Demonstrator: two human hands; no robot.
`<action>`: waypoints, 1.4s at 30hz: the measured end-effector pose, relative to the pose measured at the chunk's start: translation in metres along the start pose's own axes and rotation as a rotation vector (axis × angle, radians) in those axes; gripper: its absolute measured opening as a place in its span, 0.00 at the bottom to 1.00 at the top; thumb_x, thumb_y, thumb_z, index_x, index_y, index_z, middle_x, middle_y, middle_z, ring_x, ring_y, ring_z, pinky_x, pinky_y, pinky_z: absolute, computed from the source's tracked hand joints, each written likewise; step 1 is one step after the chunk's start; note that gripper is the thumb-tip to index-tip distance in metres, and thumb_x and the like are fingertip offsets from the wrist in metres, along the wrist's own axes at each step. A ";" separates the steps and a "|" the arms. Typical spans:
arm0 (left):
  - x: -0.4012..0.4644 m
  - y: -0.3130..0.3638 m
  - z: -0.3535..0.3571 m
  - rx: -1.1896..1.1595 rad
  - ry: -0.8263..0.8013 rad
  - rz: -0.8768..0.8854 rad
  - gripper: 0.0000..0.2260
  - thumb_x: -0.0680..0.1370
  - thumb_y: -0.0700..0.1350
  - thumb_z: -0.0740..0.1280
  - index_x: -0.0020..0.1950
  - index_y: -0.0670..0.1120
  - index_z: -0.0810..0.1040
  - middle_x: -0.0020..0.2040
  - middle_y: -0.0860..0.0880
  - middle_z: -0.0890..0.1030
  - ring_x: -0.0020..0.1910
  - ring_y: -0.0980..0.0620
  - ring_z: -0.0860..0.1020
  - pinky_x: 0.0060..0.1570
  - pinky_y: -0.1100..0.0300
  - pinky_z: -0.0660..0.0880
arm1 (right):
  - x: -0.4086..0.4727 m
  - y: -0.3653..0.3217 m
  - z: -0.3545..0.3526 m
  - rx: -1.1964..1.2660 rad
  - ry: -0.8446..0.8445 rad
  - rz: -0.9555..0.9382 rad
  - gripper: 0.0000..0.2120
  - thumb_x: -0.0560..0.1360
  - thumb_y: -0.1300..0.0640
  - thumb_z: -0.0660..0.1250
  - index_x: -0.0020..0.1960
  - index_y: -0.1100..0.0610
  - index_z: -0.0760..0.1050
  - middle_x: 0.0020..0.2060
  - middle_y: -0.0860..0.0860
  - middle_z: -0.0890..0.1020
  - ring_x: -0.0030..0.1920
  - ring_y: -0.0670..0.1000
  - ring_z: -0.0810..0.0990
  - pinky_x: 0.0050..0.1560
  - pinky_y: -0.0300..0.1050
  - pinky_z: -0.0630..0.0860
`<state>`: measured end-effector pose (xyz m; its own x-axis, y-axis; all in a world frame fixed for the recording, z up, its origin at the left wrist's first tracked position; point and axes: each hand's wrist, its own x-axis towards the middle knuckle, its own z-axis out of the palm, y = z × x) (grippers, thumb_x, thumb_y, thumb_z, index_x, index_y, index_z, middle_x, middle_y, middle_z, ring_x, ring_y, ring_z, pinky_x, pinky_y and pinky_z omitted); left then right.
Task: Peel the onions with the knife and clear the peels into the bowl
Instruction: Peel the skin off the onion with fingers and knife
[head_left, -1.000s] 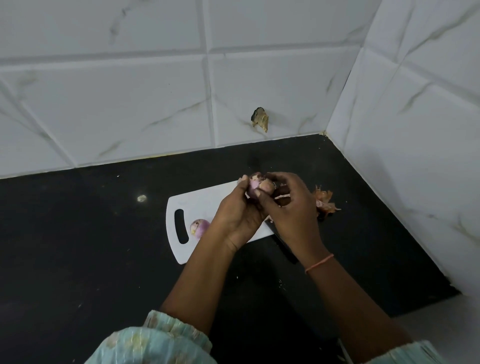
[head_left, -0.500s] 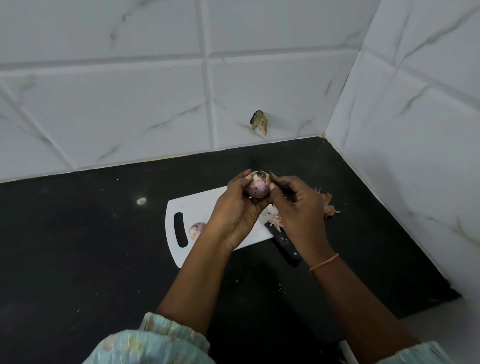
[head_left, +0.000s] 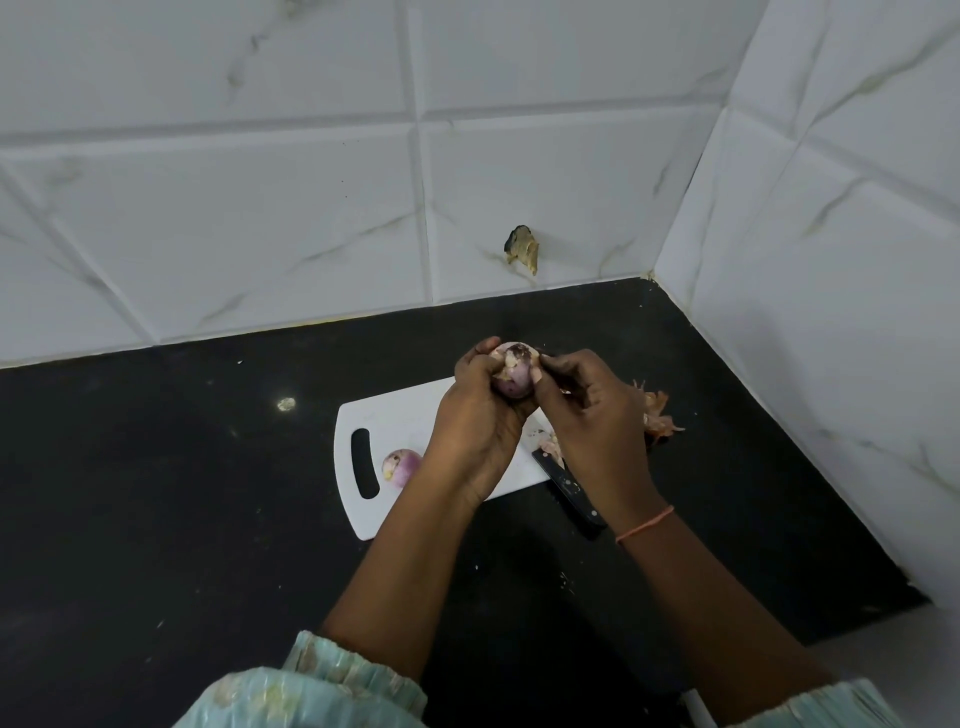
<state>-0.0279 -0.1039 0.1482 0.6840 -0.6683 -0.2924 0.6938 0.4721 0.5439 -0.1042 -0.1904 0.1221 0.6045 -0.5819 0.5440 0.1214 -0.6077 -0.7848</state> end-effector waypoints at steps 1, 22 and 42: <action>0.000 0.000 0.000 -0.001 0.001 0.005 0.08 0.84 0.38 0.55 0.61 0.43 0.70 0.53 0.38 0.80 0.54 0.42 0.80 0.47 0.55 0.82 | 0.000 0.001 0.000 -0.008 -0.007 -0.011 0.07 0.78 0.58 0.69 0.49 0.62 0.79 0.42 0.51 0.83 0.45 0.46 0.83 0.45 0.46 0.81; -0.005 -0.003 0.001 0.397 0.038 0.155 0.09 0.85 0.42 0.56 0.62 0.51 0.72 0.53 0.44 0.79 0.51 0.48 0.78 0.53 0.53 0.76 | 0.004 -0.011 -0.002 -0.001 -0.051 0.013 0.04 0.76 0.60 0.70 0.44 0.60 0.80 0.37 0.48 0.82 0.39 0.46 0.82 0.41 0.36 0.78; -0.006 -0.001 0.007 0.255 0.039 0.171 0.08 0.85 0.44 0.57 0.62 0.49 0.72 0.48 0.46 0.80 0.47 0.49 0.76 0.45 0.57 0.74 | 0.010 -0.021 -0.001 -0.017 -0.022 0.058 0.09 0.75 0.56 0.72 0.53 0.60 0.80 0.44 0.48 0.84 0.46 0.43 0.83 0.47 0.34 0.79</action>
<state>-0.0339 -0.1046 0.1550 0.7976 -0.5668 -0.2064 0.4919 0.4132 0.7663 -0.1017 -0.1846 0.1441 0.6271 -0.6047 0.4910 0.0726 -0.5822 -0.8098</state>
